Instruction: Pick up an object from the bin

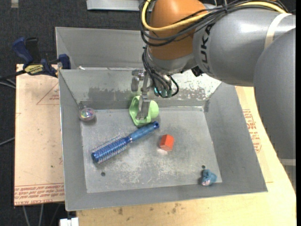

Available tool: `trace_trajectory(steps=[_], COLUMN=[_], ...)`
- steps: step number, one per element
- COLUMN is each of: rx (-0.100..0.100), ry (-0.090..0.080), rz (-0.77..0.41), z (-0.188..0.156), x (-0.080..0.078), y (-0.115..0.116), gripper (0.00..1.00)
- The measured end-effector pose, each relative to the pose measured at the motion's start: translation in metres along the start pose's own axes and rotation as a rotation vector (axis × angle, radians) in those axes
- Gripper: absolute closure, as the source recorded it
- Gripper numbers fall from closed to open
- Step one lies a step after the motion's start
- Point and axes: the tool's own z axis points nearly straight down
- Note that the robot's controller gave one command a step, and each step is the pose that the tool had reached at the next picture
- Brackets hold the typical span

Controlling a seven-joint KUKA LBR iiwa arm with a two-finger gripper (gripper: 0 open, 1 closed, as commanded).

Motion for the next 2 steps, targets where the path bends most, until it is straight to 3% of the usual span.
trace_trajectory(steps=[1,2], rx=[0.000,-0.001], ry=[-0.006,-0.007], rz=[0.117,0.119], z=[0.1257,0.1232], x=[0.0266,0.0258], y=[-0.0333,-0.0328], gripper=[0.00,1.00])
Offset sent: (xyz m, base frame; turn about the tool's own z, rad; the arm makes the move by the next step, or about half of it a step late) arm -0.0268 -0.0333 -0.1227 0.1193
